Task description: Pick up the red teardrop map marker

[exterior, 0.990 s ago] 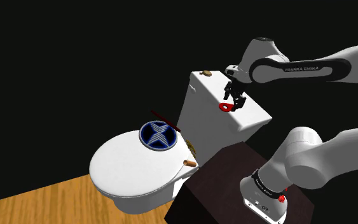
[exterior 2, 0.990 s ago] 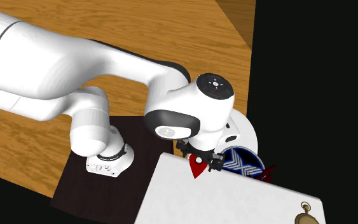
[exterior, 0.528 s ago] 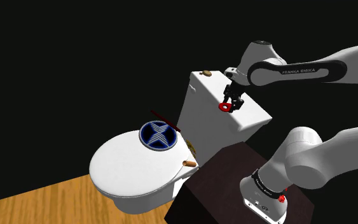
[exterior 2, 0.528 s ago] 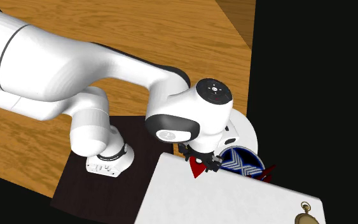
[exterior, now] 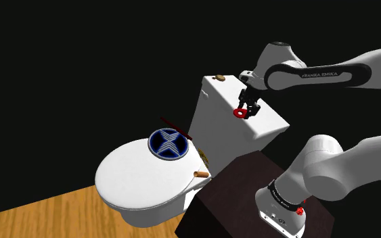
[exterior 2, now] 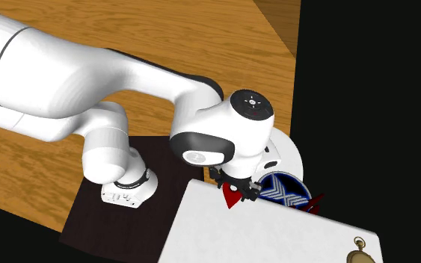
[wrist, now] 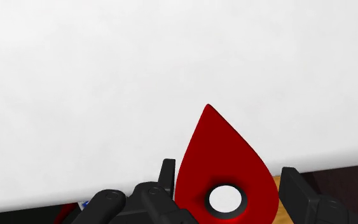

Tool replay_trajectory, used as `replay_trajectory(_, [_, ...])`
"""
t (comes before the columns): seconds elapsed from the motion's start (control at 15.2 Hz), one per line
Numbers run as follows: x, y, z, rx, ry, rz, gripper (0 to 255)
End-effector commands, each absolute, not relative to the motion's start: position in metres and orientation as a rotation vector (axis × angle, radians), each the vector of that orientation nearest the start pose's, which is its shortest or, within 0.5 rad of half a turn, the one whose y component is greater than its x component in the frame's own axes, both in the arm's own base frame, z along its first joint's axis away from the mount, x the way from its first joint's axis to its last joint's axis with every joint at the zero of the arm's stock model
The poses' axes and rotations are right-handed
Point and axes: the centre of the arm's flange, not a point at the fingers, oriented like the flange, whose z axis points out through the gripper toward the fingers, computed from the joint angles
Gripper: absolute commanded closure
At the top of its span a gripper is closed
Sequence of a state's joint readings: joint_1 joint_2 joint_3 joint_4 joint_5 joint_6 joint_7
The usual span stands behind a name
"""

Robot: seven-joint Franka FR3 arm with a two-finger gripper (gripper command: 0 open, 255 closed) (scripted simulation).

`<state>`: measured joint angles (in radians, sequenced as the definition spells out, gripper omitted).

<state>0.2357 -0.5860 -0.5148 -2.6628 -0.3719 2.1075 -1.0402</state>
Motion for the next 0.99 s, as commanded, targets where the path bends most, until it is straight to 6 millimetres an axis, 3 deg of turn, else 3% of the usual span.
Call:
replay_trajectory(0.0, [0.353,-0.11,0.406,-2.759,-1.566,0.045,255])
replay_trajectory(0.79, [0.353,-0.11,0.47,-2.759,-1.566,0.045,255])
replay_trajectory(0.92, [0.353,-0.11,0.47,-2.759,-1.566,0.045,255])
